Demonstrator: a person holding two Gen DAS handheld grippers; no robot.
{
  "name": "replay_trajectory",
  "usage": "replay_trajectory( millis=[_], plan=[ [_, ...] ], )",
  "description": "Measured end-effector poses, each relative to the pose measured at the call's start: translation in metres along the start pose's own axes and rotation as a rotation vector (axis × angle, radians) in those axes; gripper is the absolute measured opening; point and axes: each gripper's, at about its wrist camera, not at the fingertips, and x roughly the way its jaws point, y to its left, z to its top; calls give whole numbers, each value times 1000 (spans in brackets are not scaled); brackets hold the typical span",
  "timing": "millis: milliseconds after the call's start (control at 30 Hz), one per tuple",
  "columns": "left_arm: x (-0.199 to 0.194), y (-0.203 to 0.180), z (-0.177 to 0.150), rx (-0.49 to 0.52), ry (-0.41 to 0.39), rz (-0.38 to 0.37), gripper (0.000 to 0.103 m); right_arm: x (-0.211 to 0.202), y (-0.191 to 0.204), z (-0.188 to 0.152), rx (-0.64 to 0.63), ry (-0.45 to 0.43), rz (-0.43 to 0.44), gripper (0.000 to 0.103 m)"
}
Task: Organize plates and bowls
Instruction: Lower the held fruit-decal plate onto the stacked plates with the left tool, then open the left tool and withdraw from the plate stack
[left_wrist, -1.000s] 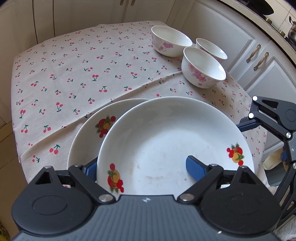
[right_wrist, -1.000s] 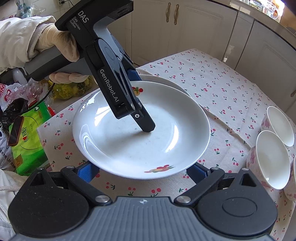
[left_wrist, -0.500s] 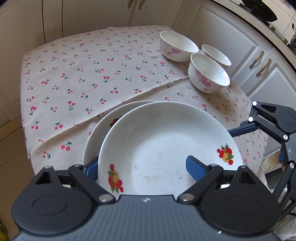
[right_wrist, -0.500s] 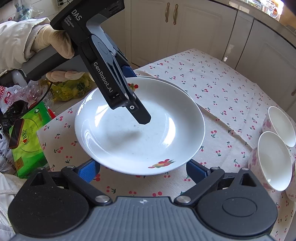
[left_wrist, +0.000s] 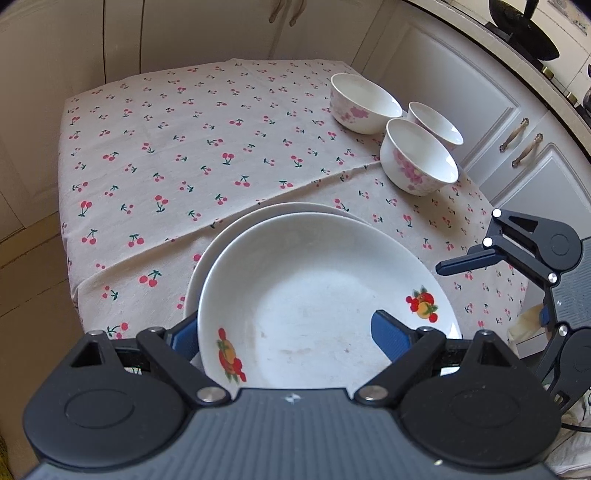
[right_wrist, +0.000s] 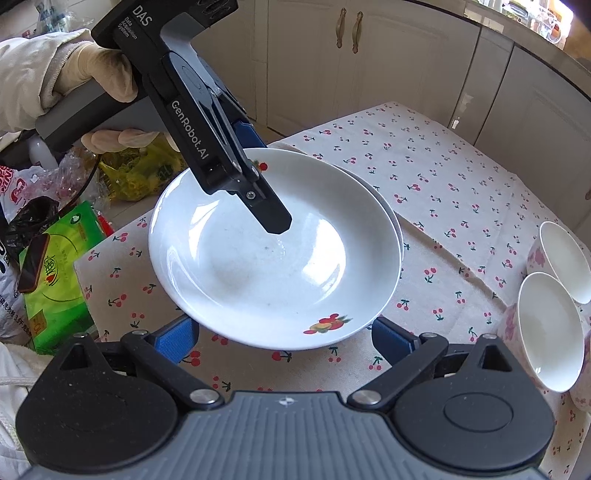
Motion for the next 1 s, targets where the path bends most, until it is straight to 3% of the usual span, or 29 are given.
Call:
replay_trajectory(
  millis=[400,567,1000],
  plan=[
    [-11,-3,-4,-10,-22,44,93,-2,-4,0,15,-24,-16,102],
    [-11,-9,-12,24,-43,119,92,-11,-4,-4,28,-66,-91,103],
    [-21,-53,-18,158,-141,147,95,-32,-10,-26,153,-148,-213,103]
  ],
)
